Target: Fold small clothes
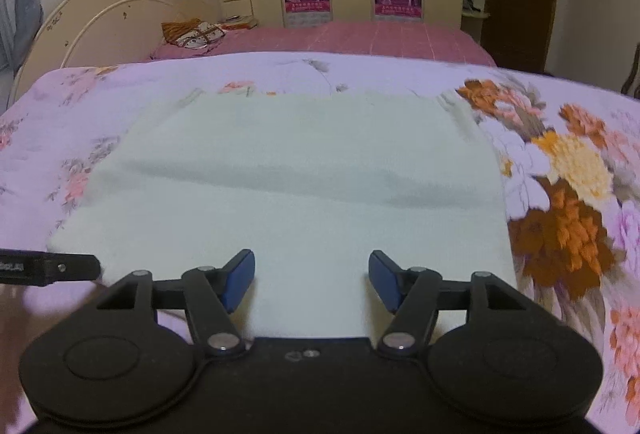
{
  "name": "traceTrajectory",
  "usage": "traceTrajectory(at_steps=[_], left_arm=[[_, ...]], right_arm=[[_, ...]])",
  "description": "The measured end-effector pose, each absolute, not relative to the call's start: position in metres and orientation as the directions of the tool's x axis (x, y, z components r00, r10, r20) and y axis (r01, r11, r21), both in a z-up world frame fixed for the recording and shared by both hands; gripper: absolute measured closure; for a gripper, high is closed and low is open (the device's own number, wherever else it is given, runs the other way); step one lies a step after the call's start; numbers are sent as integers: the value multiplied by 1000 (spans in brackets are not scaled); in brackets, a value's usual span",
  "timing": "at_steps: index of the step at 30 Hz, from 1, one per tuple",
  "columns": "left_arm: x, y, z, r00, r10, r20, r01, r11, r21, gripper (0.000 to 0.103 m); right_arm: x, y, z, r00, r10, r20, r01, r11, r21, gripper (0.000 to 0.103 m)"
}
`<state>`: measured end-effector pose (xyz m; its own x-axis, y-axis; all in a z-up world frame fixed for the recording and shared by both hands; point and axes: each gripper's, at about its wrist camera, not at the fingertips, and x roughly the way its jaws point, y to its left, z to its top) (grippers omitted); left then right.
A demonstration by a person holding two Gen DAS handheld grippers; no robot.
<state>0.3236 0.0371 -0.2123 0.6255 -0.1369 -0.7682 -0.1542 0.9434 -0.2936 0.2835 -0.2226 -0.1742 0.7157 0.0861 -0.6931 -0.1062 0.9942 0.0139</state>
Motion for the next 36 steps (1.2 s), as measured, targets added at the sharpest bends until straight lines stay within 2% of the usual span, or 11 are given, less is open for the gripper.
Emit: traceTrajectory(at_steps=[8,19,21,23,25,26,27,30,36], left_arm=[[326,44,-217,659,-216,-720,-210,867,-453,1],[349,38,-228,753,-232,-616,-240,774,-585,3],[353,39,-231,761,-242,-602,-244,753,-611,32],[358,42,-235,760,-258,-596,-263,717,-646,41],[361,44,-238,771,-261,-581,-265,699,-665,41],[361,44,-239,778,-261,-572,-264,690,-674,45],[362,45,-241,782,-260,-566,-264,685,-679,60],[362,51,-250,783,-265,-563,-281,658,-699,84],[364,48,-250,808,-269,-524,-237,666,-707,87]], right_arm=[[280,-225,-175,718,89,-691,-99,995,25,41],[294,-216,-179,728,118,-675,-123,992,40,41],[300,-213,-180,726,124,-676,-132,990,41,41],[305,-210,-181,727,128,-675,-138,990,38,41],[310,-209,-180,730,129,-671,-144,989,33,41],[313,-207,-179,732,129,-669,-147,989,29,41],[316,-206,-178,735,128,-666,-150,988,23,41],[327,-203,-174,749,116,-652,-148,989,6,41],[349,-195,-174,779,68,-623,-127,991,-51,41]])
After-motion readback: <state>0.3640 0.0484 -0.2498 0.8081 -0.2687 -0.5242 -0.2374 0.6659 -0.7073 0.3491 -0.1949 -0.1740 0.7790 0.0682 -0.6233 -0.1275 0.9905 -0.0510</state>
